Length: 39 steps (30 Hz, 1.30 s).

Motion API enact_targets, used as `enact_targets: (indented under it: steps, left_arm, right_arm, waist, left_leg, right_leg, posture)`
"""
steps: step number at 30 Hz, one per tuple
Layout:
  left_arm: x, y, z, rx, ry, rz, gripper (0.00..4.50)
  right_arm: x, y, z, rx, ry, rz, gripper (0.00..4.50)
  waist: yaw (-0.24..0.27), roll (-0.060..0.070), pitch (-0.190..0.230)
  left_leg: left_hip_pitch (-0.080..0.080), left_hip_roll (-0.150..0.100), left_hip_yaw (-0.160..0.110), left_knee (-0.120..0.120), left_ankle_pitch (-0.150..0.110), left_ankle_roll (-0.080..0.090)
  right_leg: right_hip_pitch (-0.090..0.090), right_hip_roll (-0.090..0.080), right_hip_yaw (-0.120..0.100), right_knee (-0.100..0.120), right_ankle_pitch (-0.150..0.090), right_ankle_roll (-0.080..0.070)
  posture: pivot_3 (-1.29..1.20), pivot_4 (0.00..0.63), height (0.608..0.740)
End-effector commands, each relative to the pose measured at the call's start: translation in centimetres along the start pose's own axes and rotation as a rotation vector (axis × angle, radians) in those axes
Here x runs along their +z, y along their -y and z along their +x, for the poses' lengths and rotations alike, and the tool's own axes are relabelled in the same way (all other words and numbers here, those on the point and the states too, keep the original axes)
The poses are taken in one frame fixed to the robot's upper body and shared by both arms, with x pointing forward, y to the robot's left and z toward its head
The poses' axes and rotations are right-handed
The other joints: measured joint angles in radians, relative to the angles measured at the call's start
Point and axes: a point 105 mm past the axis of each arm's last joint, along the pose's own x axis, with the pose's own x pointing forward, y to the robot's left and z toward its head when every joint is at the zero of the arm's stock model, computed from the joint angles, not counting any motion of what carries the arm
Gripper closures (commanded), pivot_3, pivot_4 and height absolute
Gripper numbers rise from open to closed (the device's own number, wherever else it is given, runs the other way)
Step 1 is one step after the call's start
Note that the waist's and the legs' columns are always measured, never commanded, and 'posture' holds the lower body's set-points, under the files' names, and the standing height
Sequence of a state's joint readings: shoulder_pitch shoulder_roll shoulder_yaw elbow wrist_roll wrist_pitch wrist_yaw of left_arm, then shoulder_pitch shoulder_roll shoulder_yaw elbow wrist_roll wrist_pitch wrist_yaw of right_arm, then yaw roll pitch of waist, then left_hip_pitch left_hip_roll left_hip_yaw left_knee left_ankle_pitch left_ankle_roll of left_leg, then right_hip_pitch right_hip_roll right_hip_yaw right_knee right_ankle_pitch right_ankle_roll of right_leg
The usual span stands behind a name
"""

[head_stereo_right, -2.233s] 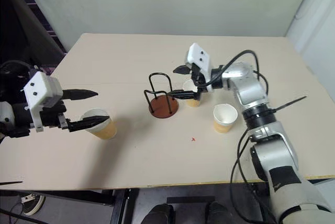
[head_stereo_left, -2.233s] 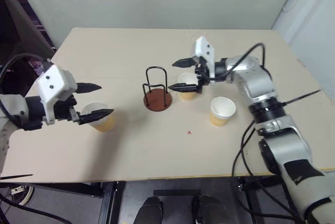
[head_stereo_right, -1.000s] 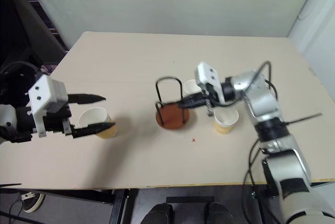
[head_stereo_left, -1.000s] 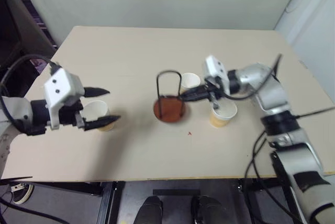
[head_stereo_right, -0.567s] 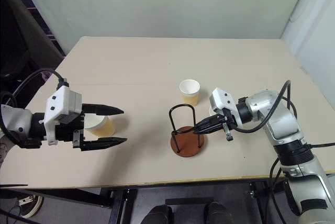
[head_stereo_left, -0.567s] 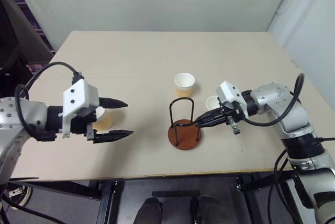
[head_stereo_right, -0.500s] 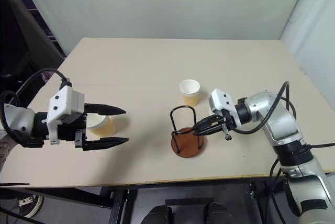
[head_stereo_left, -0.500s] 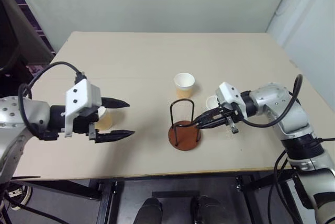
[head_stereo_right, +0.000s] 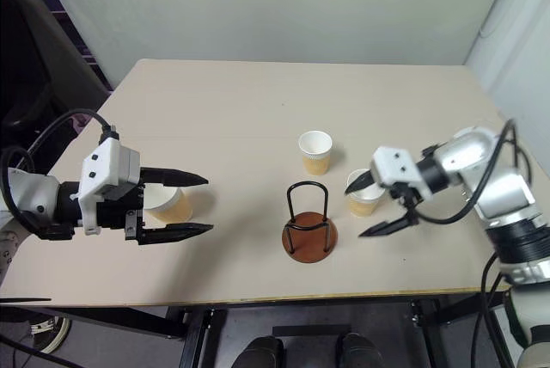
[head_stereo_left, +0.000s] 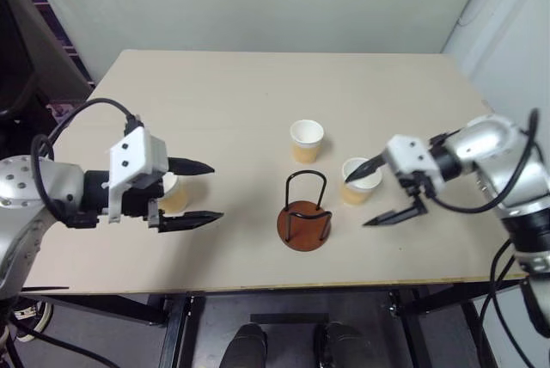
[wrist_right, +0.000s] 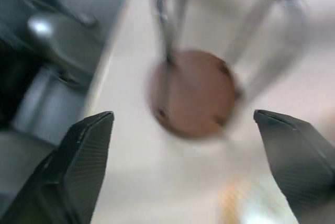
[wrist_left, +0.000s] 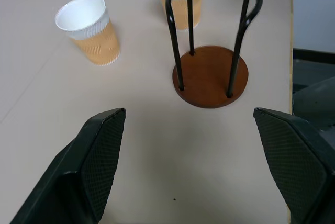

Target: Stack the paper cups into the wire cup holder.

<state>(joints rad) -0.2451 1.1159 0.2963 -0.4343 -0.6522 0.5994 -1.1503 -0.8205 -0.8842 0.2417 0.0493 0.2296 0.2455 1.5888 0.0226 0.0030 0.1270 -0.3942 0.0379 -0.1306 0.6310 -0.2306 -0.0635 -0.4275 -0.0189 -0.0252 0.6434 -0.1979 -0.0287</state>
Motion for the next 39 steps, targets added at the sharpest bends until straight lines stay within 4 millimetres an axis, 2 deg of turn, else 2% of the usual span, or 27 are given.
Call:
enact_targets:
  steps: [1, 6, 13, 17, 23, 26, 27, 29, 31, 34, 36, 39]
  left_arm:
    - [1.5, 0.0, 0.3, -0.003, 0.067, 0.029, 0.29]
    - [1.7, 1.0, 1.2, -0.066, 0.08, 0.026, 0.29]
    - [1.9, 1.3, 1.0, -0.075, 0.081, 0.029, 0.29]
    - [1.6, 1.2, 0.7, -0.049, 0.065, 0.022, 0.29]
    - [1.4, 0.7, 0.4, -0.025, 0.053, 0.025, 0.29]
    - [1.2, 0.3, 0.0, -0.005, 0.043, 0.026, 0.29]
    - [1.1, 0.2, -0.1, 0.0, 0.04, 0.026, 0.29]
    - [1.0, 0.0, -0.3, 0.011, 0.035, 0.028, 0.29]
    - [0.9, -0.4, -0.6, 0.027, 0.028, 0.029, 0.29]
    - [0.5, -0.7, -1.0, 0.04, 0.019, 0.028, 0.29]
    - [0.4, -0.8, -1.0, 0.039, 0.019, 0.027, 0.29]
    - [0.3, -0.8, -0.7, 0.034, 0.021, 0.029, 0.29]
  right_arm:
    - [-0.7, 1.8, -1.7, -0.106, -0.061, -0.029, 0.02]
    - [-2.7, 1.6, -0.4, -0.062, -0.107, -0.009, 0.02]
    - [-4.1, 1.8, 1.6, -0.04, -0.148, -0.016, 0.02]
    - [-4.1, 1.6, 3.1, -0.019, -0.15, -0.036, 0.94]
    - [-3.0, 2.0, 2.2, -0.023, -0.127, -0.056, 3.19]
    - [-1.5, 1.7, 0.8, -0.006, -0.075, -0.065, 4.27]
    - [-1.0, 1.6, 0.4, -0.006, -0.061, -0.068, 4.48]
    - [0.0, 1.6, -0.5, -0.017, -0.034, -0.075, 4.48]
    - [2.2, 1.9, -2.3, -0.051, 0.028, -0.088, 4.48]
    - [6.7, 2.0, -4.6, -0.07, 0.175, -0.137, 4.48]
    - [9.5, 1.6, -4.9, -0.044, 0.289, -0.165, 4.48]
    - [10.7, 0.7, -4.0, 0.008, 0.34, -0.171, 4.48]
  waist:
    - [0.0, 0.0, 0.0]
    - [0.0, 0.0, 0.0]
    - [0.0, 0.001, 0.0]
    - [0.0, 0.001, 0.0]
    - [0.002, 0.001, 0.001]
    - [0.002, 0.001, 0.001]
    - [0.002, 0.001, 0.001]
    - [0.001, 0.001, 0.001]
    - [0.001, 0.001, 0.001]
    - [0.001, 0.002, 0.001]
    - [0.0, 0.002, 0.001]
    - [-0.003, 0.0, 0.0]
  left_leg:
    - [0.001, 0.0, 0.0, 0.0, 0.0, 0.0]
    - [0.001, 0.0, 0.0, 0.0, 0.0, 0.0]
    - [0.001, 0.0, 0.0, 0.0, -0.001, 0.001]
    - [0.001, 0.0, 0.0, 0.0, -0.001, 0.001]
    - [0.001, 0.0, 0.0, 0.0, -0.001, 0.001]
    - [0.001, 0.0, 0.0, 0.0, -0.001, 0.0]
    - [0.001, 0.0, 0.0, 0.0, -0.001, 0.0]
    - [0.0, 0.0, 0.0, 0.0, -0.001, 0.0]
    - [0.0, 0.0, 0.0, 0.0, -0.001, 0.0]
    - [-0.004, 0.0, 0.0, 0.0, -0.001, 0.0]
    - [-0.006, 0.0, 0.0, -0.001, -0.001, -0.001]
    - [-0.006, 0.001, 0.0, -0.001, -0.001, -0.003]
  right_leg:
    - [0.0, 0.0, 0.0, 0.0, 0.0, 0.0]
    - [0.0, 0.0, 0.0, 0.001, 0.001, 0.001]
    - [0.0, 0.0, 0.0, 0.001, 0.002, 0.004]
    - [0.0, 0.0, 0.0, 0.001, 0.002, 0.003]
    - [0.0, 0.0, 0.0, 0.0, 0.001, 0.002]
    - [0.0, 0.0, 0.0, 0.0, 0.001, 0.002]
    - [0.0, 0.0, 0.0, 0.0, 0.001, 0.001]
    - [0.0, 0.0, 0.0, 0.0, 0.001, 0.001]
    - [0.0, 0.0, 0.0, 0.0, 0.0, 0.001]
    - [-0.002, 0.0, 0.0, -0.001, 0.0, 0.001]
    - [-0.002, 0.001, 0.0, -0.001, -0.001, 0.001]
    - [-0.001, 0.003, 0.0, -0.001, -0.003, -0.001]
  posture:
    - [0.0, 0.15, 0.74]
    - [0.0, 0.15, 0.74]
    - [0.0, 0.15, 0.74]
    - [0.0, 0.15, 0.74]
    - [0.0, 0.15, 0.74]
    - [0.0, 0.15, 0.74]
    - [0.0, 0.15, 0.74]
    - [0.0, 0.15, 0.74]
    - [0.0, 0.15, 0.74]
    - [0.0, 0.15, 0.74]
    - [0.0, 0.15, 0.74]
    - [0.0, 0.15, 0.74]
